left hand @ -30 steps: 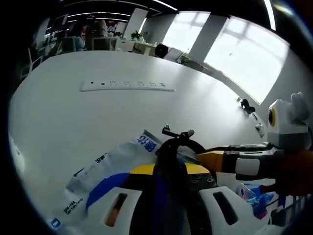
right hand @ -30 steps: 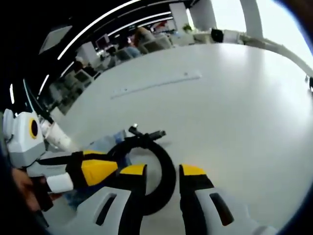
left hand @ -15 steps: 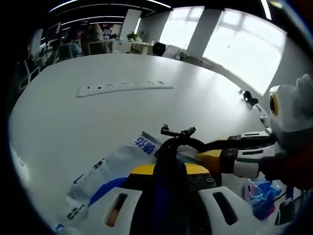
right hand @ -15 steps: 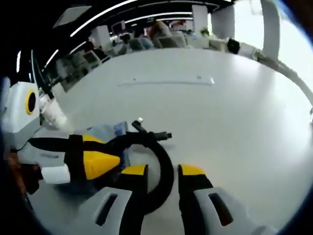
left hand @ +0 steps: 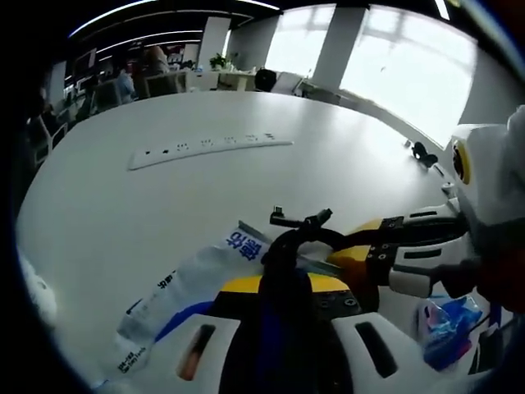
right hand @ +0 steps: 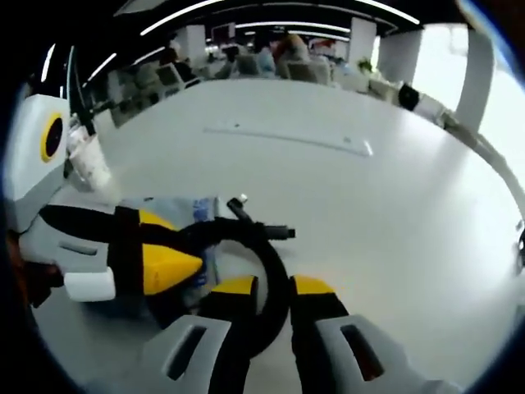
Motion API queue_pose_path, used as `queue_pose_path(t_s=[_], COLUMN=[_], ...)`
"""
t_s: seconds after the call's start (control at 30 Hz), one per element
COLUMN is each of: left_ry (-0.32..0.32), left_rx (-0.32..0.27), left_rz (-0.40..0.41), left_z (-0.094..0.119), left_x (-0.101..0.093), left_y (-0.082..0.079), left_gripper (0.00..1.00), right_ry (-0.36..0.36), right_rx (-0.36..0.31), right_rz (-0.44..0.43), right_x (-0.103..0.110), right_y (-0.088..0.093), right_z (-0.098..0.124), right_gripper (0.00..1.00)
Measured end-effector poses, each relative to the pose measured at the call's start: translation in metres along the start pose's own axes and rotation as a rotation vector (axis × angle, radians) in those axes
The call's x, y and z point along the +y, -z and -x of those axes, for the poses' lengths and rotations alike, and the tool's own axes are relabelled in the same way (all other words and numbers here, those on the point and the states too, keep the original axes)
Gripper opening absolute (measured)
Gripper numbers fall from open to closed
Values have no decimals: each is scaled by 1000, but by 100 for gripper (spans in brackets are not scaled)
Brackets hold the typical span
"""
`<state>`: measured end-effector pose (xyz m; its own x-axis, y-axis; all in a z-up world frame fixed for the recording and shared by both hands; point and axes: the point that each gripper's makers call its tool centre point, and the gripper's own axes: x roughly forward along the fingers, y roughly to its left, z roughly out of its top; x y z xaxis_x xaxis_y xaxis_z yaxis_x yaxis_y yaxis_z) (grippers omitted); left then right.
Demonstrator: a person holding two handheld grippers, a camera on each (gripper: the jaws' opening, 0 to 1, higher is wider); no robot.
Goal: Arrange the tabletop items into an orderly group along one side of the table until the central work area is clear of visible clutter.
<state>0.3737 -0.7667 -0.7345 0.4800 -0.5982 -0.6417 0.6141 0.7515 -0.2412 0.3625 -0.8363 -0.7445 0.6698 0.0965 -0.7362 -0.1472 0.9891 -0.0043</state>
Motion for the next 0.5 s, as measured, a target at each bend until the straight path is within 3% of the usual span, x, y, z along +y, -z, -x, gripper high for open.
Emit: queue_pose_path(t_s=[0.33,0.5], left_ry=[-20,-27], left_rx=[13,15], left_rz=[-6,9], left_z=[-1,1], left_x=[1,2], left_y=[0,-1], left_gripper=[16,12], right_ry=[7,-6], right_rx=[-9,14], right_rz=[-8,49], right_x=[-2,1], right_y=[-1,1], right_z=[-1,1], right_gripper=[5,4])
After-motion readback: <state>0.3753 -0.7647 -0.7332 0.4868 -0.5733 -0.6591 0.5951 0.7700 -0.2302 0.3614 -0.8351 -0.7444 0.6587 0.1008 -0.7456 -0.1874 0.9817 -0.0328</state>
